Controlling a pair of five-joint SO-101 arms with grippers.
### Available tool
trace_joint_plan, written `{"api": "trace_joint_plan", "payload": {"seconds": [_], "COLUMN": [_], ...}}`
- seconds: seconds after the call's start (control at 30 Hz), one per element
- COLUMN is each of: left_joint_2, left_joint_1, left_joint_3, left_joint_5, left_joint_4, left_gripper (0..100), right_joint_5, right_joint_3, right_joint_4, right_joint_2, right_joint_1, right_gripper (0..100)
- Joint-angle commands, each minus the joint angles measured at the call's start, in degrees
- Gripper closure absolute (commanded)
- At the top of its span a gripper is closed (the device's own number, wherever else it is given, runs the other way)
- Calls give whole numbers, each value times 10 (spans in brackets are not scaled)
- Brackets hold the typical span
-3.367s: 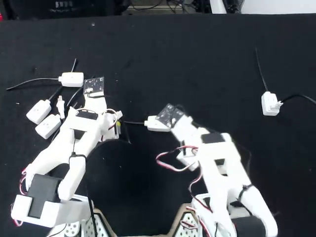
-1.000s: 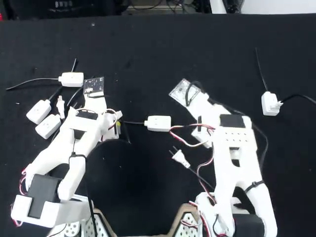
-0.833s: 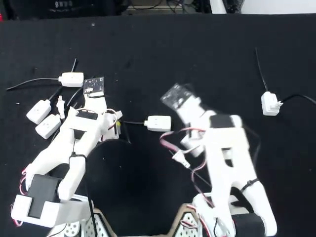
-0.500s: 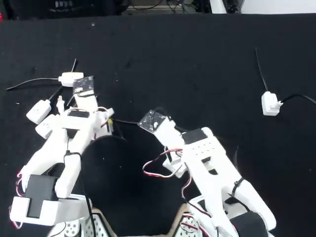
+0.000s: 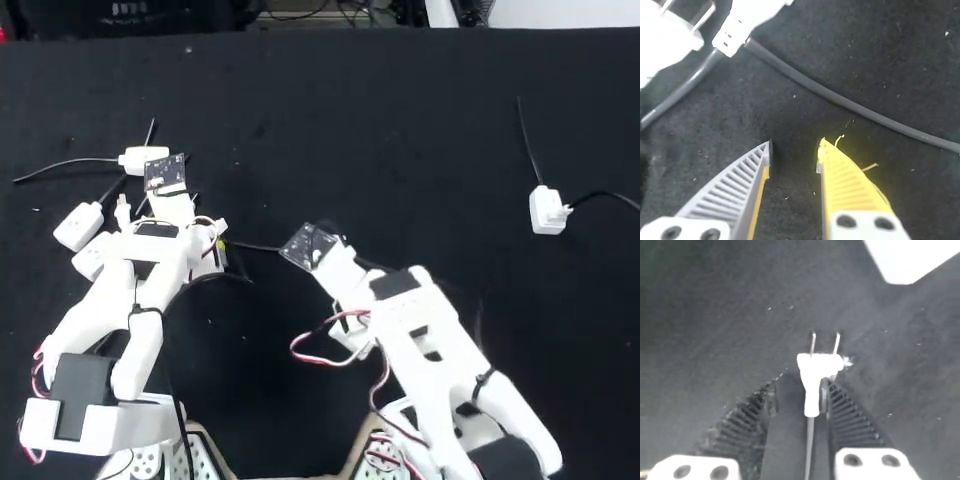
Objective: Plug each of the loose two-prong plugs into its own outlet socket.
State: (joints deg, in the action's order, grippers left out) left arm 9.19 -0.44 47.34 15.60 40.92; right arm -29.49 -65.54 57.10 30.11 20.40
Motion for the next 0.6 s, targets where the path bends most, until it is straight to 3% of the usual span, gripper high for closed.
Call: {"api": "trace_joint_plan", "payload": {"seconds": [0.0,0.17,0.37,0.57], "left_joint_2": [20,20,20,20], "left_joint_1": [-9,-9,-9,-9], "left_joint_3": [-6,-6,-6,-6], "left_joint_5": [6,6,6,6], "left_joint_4": [-1,0,0,-1], "left_gripper": [845,845,845,845], "right_joint_5": [-2,-36,-108,-113], "right_joint_3": [-35,-36,-37,-37], "right_joint_4": [-75,-84,-104,-113], "right_joint_2": [-4,-4,-4,-4], "right_joint_1": [4,-1,-81,-103], "right_gripper": [864,864,864,864]}}
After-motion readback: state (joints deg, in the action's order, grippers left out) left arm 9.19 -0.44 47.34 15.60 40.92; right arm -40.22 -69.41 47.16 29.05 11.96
